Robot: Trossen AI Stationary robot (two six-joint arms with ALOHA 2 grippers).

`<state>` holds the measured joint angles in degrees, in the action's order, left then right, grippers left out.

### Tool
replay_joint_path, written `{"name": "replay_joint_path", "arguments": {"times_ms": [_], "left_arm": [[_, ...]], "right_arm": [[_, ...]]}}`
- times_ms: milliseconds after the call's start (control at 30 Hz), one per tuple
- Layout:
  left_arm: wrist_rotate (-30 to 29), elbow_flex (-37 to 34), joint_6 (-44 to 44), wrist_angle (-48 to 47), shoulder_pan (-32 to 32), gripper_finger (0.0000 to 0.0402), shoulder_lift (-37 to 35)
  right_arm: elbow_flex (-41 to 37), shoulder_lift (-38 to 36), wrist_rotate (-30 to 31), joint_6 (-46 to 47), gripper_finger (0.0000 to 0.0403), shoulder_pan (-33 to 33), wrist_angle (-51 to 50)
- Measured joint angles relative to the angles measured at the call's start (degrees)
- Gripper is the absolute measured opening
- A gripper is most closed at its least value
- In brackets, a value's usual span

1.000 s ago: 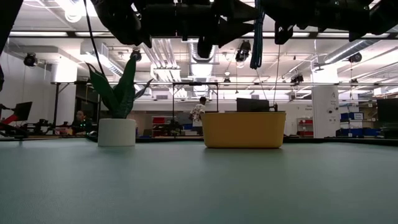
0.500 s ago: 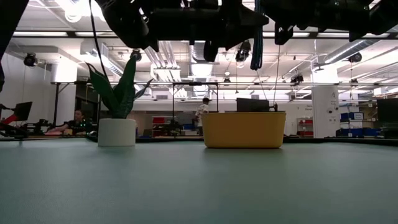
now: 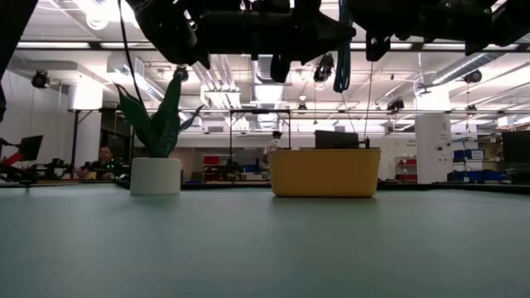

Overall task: Pick and place USB-C Cables
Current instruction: Put the blue charger cable into the yellow bin

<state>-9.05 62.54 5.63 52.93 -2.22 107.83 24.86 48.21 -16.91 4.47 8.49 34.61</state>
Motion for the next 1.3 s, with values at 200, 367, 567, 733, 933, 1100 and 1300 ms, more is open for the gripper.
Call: {"name": "replay_joint_path", "arguments": {"times_ms": [200,367,567,733,933,1100,1300], "left_arm": [[0.0,0.2,0.0,-4.1,0.0,0.0022,-0.7],[0.0,0.4,-0.6,-11.5,0.1,0.0022,-2.6],[-0.5,0.4,-3.5,-23.9,0.8,0.0022,-7.0],[-0.6,3.1,-4.4,-36.9,2.4,0.0022,-10.0],[-0.8,9.3,-7.6,-52.2,3.0,0.0022,-10.4],[-1.0,14.0,-9.4,-62.6,3.0,0.0022,-10.4],[-2.0,17.9,-9.5,-69.2,3.6,0.0022,-10.4]], "right_arm": [[0.0,-0.2,0.4,0.9,0.0117,0.0,-0.1],[0.0,-1.6,0.4,1.6,0.0157,0.0,-0.1],[0.2,-4.9,0.7,1.6,0.0175,0.0,-1.7],[1.5,-7.4,2.0,1.5,0.0171,0.0,-6.7],[1.8,-9.9,1.4,1.9,0.0165,-0.3,-11.3],[1.8,-12.5,-1.2,1.2,0.0157,-0.4,-14.6],[1.7,-15.6,-5.6,0.1,0.0148,-0.4,-14.8]]}}
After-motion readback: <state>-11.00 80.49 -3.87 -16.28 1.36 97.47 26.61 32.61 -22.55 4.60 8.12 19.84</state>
